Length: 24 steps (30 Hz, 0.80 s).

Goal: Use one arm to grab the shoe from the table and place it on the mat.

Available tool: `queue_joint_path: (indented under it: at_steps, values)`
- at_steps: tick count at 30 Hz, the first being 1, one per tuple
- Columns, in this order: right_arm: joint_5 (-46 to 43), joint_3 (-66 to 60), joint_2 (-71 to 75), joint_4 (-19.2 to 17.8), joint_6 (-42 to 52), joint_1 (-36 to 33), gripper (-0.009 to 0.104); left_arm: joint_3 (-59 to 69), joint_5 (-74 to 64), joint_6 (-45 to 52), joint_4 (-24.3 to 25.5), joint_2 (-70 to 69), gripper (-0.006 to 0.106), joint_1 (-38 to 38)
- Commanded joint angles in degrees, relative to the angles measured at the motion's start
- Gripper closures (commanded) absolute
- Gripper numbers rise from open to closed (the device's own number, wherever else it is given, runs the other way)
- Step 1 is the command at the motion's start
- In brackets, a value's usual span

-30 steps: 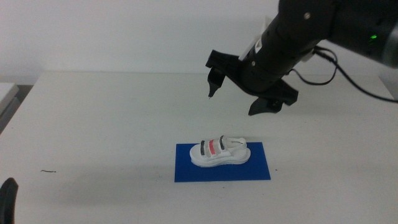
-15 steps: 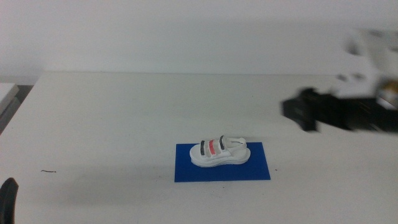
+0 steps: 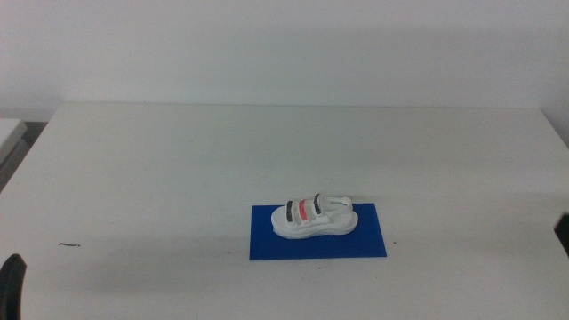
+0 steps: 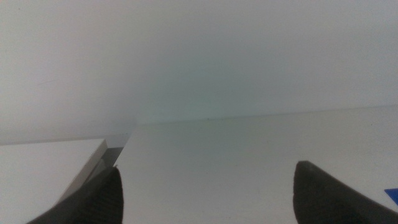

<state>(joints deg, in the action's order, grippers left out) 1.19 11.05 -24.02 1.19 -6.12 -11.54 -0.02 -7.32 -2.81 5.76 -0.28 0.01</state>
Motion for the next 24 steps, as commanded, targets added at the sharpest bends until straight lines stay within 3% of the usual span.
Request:
queue_joint_path:
  at_steps: [1, 7, 14, 24]
  values:
    - [-0.73, -3.94, 4.40, -1.19, 0.52, 0.73, 0.017, 0.02, 0.71, -0.08, -0.23, 0.28, 0.007, -0.01]
    - [-0.73, -11.05, 13.94, -1.19, 0.52, 0.73, 0.017, 0.02, 0.71, -0.08, -0.23, 0.28, 0.007, -0.01]
    - [8.33, -11.05, 24.02, -1.19, 0.52, 0.73, 0.017, 0.02, 0.71, -0.08, -0.23, 0.28, 0.007, -0.01]
    - [9.83, -11.05, 24.02, -1.19, 0.52, 0.73, 0.017, 0.02, 0.71, -0.08, -0.23, 0.28, 0.007, -0.01]
